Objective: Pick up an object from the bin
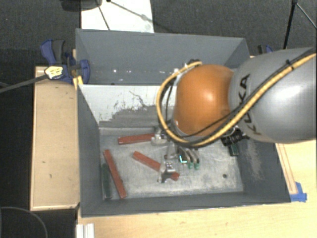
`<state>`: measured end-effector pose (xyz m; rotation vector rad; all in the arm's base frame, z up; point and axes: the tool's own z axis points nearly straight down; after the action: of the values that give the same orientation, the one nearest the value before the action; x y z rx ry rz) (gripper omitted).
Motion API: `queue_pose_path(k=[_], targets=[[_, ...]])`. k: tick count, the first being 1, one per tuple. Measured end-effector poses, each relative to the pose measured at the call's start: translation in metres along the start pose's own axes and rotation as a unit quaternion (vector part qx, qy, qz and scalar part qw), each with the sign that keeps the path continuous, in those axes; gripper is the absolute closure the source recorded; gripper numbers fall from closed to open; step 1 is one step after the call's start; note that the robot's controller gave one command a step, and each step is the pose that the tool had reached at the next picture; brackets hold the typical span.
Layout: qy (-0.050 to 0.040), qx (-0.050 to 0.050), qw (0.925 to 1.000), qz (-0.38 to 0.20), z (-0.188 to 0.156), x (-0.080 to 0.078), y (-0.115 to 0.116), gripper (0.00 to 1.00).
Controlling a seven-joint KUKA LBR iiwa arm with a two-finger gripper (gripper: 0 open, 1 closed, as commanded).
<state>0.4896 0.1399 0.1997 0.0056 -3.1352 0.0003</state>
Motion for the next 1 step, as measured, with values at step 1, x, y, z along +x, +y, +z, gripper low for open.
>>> queue_pose_path(k=[1], targets=[[-0.0042, -0.001, 1.0000, 0.002, -0.0041, -0.0019, -0.0008, 0.00]])
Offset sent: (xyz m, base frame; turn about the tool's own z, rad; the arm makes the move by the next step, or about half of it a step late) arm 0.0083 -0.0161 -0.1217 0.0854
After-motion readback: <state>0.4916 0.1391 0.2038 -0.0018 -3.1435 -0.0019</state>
